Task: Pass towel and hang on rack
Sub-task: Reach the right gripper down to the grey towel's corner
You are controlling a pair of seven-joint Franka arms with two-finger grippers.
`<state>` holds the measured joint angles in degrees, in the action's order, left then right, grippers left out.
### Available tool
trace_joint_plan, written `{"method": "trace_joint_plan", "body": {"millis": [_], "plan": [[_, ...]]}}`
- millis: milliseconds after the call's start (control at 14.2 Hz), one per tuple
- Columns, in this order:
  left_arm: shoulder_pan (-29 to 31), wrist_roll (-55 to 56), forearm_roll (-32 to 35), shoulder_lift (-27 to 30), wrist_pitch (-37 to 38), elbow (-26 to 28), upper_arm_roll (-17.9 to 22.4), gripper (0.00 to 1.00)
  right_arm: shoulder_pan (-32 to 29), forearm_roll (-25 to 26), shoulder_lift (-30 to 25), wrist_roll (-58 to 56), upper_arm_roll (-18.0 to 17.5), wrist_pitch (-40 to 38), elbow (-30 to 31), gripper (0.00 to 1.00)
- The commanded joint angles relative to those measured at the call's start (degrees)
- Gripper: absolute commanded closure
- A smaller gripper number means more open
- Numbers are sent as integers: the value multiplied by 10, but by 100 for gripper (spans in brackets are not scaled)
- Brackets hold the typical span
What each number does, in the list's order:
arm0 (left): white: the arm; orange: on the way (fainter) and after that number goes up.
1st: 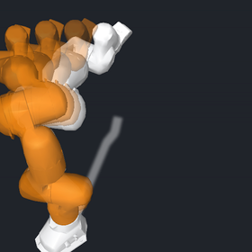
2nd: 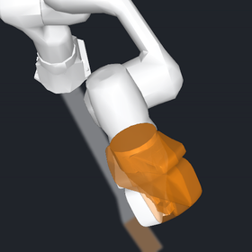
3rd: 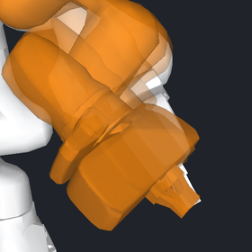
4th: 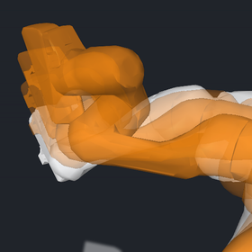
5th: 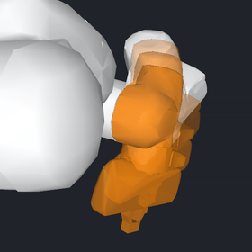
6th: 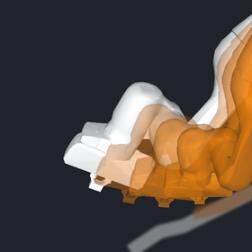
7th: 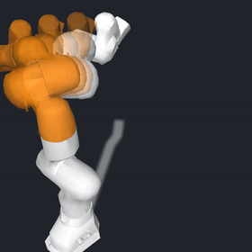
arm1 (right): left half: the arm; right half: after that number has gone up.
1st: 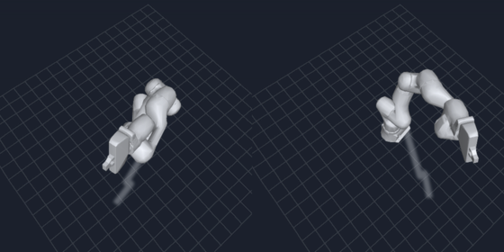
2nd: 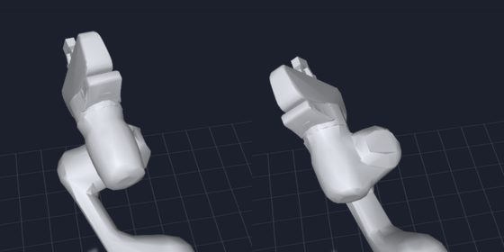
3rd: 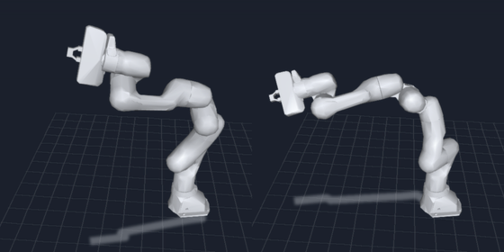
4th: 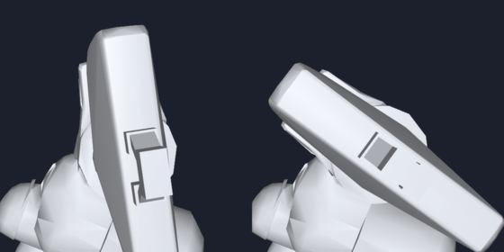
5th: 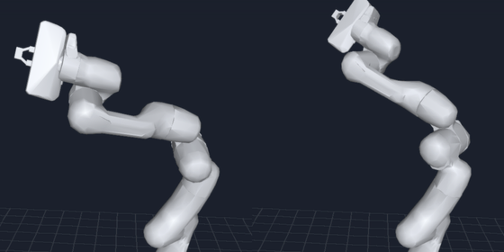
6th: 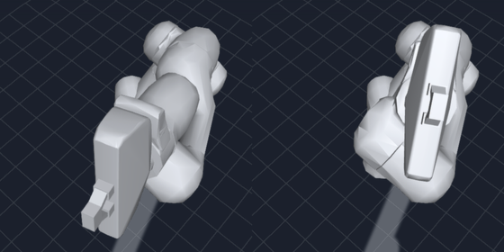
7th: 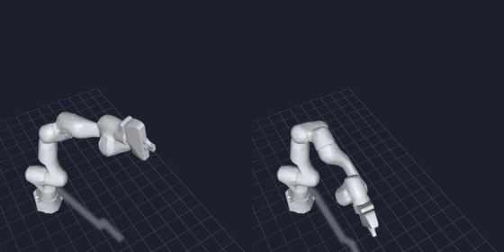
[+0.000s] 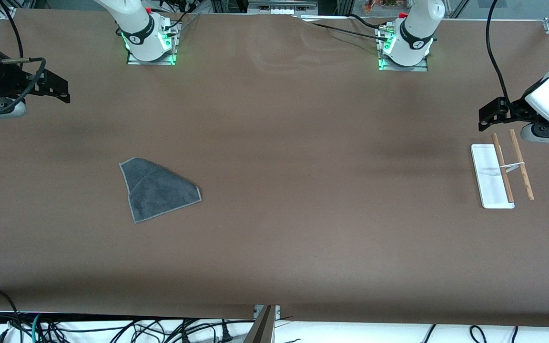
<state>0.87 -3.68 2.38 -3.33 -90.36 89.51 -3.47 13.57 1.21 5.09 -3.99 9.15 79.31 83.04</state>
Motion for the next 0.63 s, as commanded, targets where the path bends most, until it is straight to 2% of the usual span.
{"method": "trace_joint_plan", "body": {"millis": [0, 281, 562], "plan": [[2, 3, -9, 3, 10, -7, 0, 0, -7, 2, 1, -2, 15, 71, 76, 0], [2, 3, -9, 3, 10, -7, 0, 0, -12, 1, 8, -1, 18, 173, 175, 0], [2, 3, -9, 3, 10, -7, 0, 0, -37, -14, 15, 1, 17, 344, 316, 1]]}}
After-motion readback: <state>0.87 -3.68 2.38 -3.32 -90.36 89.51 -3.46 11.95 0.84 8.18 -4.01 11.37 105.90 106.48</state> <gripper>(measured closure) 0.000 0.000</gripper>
